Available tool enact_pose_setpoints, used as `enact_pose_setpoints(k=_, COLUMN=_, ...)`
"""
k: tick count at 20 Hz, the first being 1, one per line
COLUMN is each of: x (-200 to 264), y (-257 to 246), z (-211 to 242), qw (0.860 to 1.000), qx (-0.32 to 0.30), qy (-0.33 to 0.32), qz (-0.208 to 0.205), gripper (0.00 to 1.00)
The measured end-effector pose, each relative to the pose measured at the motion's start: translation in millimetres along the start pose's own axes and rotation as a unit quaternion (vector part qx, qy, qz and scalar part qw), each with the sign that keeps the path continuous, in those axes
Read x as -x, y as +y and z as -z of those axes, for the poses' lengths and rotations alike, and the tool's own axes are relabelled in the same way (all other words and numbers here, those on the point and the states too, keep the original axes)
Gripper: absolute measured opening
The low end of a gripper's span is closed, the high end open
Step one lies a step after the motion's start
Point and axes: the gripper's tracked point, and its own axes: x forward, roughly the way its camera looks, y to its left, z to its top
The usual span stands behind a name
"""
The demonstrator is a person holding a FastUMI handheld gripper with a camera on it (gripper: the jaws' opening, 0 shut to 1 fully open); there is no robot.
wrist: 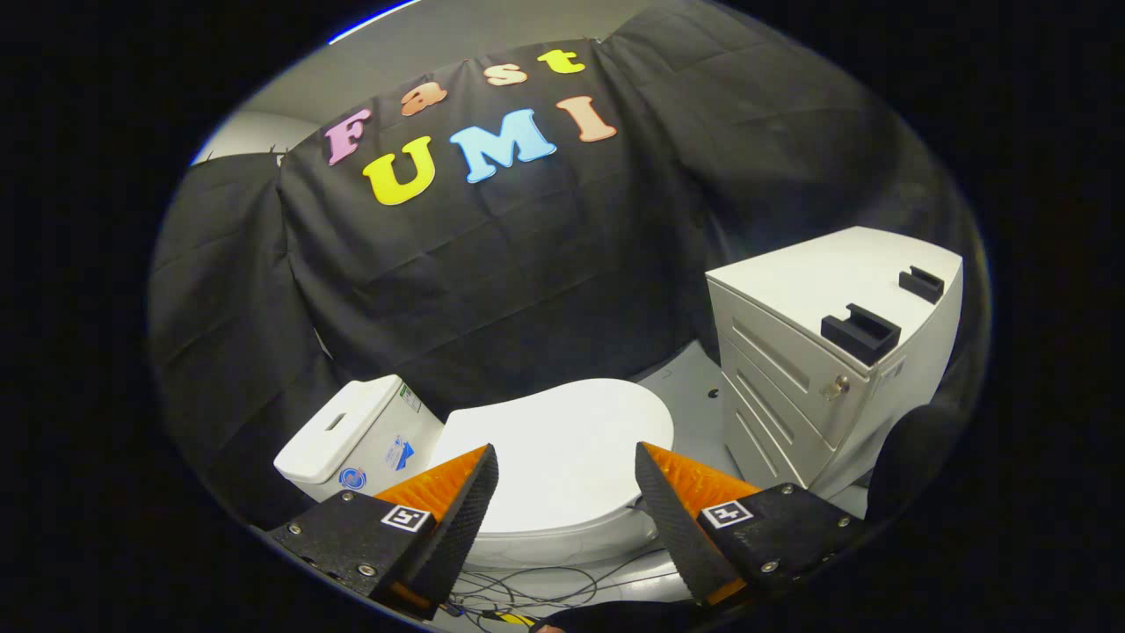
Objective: Open the toilet lid.
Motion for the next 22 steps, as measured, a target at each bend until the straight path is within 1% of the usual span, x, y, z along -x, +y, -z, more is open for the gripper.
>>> enact_pose_setpoints(k=3, x=-8, y=-22, z=20, qw=0.999, qx=-0.047, qy=0.017, qz=0.015, gripper=0.96)
enact_pose_setpoints(k=6, x=-17, y=-45, z=41, qw=0.994, qx=-0.097, qy=0.035, qz=0.026, gripper=0.96)
enact_pose_setpoints(k=7, x=-19, y=-56, z=49, qw=0.993, qx=-0.108, qy=0.040, qz=0.037, gripper=0.96)
enact_pose_setpoints(k=9, x=-24, y=-75, z=66, qw=0.987, qx=-0.135, qy=0.056, qz=0.059, gripper=0.96)
enact_pose_setpoints(k=12, x=-32, y=-82, z=81, qw=0.976, qx=-0.191, qy=0.073, qz=0.070, gripper=0.96)
enact_pose_setpoints(k=17, x=-47, y=-88, z=108, qw=0.966, qx=-0.221, qy=0.101, qz=0.084, gripper=0.96)
enact_pose_setpoints(k=19, x=-56, y=-97, z=122, qw=0.957, qx=-0.248, qy=0.110, qz=0.103, gripper=0.96)
enact_pose_setpoints(k=20, x=-60, y=-102, z=129, qw=0.949, qx=-0.269, qy=0.113, qz=0.116, gripper=0.95)
enact_pose_setpoints(k=22, x=-67, y=-105, z=138, qw=0.929, qx=-0.327, qy=0.107, qz=0.134, gripper=0.94)
